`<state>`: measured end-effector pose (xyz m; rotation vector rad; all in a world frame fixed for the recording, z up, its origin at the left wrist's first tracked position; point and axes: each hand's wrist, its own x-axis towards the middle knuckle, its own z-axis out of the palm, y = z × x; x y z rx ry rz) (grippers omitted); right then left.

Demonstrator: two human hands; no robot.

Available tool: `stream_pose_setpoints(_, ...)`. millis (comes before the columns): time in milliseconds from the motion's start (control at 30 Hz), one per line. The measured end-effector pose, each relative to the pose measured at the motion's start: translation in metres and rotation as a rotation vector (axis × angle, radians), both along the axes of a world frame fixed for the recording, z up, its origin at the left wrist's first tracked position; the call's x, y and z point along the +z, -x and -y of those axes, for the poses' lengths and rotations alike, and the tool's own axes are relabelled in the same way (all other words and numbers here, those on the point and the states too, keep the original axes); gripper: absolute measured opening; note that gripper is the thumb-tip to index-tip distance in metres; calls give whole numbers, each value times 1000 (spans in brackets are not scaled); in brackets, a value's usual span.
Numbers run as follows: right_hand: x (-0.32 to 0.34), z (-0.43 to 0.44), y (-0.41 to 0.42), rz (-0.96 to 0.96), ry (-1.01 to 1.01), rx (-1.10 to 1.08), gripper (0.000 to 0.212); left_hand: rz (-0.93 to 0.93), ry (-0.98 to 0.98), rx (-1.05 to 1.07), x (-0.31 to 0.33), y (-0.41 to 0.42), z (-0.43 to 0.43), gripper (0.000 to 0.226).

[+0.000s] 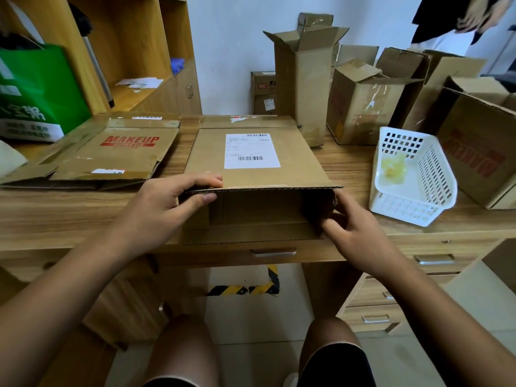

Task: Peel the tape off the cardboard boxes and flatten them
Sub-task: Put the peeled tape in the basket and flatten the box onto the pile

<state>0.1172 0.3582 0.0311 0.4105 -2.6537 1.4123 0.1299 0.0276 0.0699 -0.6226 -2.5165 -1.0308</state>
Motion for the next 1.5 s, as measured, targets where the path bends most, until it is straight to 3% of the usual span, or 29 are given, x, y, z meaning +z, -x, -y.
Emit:
stream_pose_setpoints(167,-4,-11,2,-34,-22,11,45,-26,-21,52,-9,-2,1,34)
stream_pose_setpoints(333,-7,-12,3,-5,3,0,54,-47,-132,177,-31,-10,-5,62)
stream_pose_setpoints(467,-8,-12,4,5,10,-14,58,44,-349,351,-50,-12,-10,82)
stream_pose_setpoints(600,-8,-11,3,11,10,-9,59,155,-471,401,-57,-7,-19,85)
stream_pose_setpoints(933,-8,-9,4,15,32,-21,58,112,-382,498,-57,-1,-28,79)
stream_pose_setpoints(1400,-6,-9,7,9,69,-3,45,238,-170,493,-43,-12,-20,89)
stream_pose_setpoints(1500,-6,-9,9,41,131,16,52,266,-125,443,-36,-15,-18,88)
